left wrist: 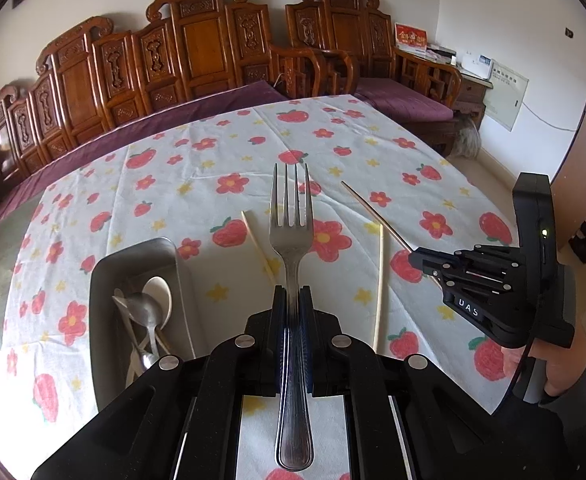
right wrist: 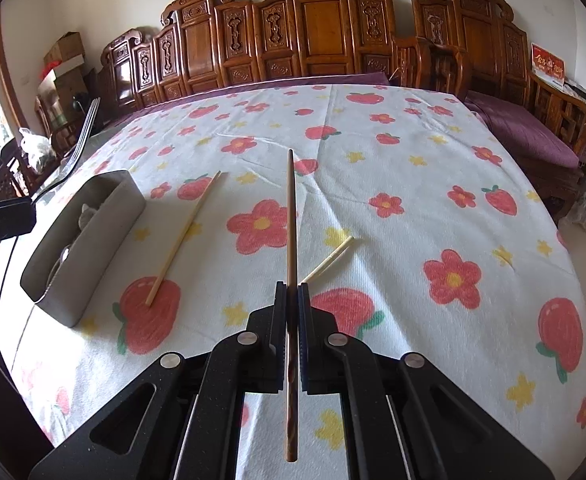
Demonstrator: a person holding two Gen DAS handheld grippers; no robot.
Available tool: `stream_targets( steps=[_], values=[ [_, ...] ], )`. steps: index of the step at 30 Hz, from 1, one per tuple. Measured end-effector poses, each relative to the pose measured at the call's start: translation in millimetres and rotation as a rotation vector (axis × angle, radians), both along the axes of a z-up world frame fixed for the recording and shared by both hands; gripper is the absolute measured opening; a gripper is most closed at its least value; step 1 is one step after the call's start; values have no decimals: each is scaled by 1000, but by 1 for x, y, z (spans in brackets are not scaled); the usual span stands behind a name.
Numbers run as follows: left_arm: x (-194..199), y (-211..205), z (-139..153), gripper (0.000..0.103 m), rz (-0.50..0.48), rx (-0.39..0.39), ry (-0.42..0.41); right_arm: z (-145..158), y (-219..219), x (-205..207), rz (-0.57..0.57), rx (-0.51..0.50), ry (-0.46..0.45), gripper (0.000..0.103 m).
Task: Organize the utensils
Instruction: 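Carry the metal fork into the tray and open the left tool while the right holds the chopstick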
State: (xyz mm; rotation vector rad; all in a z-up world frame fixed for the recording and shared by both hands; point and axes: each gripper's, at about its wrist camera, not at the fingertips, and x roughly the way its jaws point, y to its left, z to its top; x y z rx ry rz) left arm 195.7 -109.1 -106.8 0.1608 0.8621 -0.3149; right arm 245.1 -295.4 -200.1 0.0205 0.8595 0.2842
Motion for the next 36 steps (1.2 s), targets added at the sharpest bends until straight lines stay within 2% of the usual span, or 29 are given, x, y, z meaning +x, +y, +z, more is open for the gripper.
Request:
stream_targets(
  steps=[10, 15, 23, 30, 36],
  values=[
    [-8, 19, 22, 6, 28, -35, -19, 46, 18, -23, 31, 43, -27, 6],
    [-14, 32, 42, 6, 44, -52, -40, 70, 24, -32, 32, 48, -27, 6],
    [-15, 54, 62, 6, 60, -73, -53, 92, 32, -44, 43, 45, -19, 6],
    [-6, 82, 49, 6, 97, -84, -35, 97, 51, -46, 82, 36, -29, 6],
    [8, 107, 28, 6, 132, -97, -2, 86, 72, -39, 131, 35, -3, 6]
  ],
)
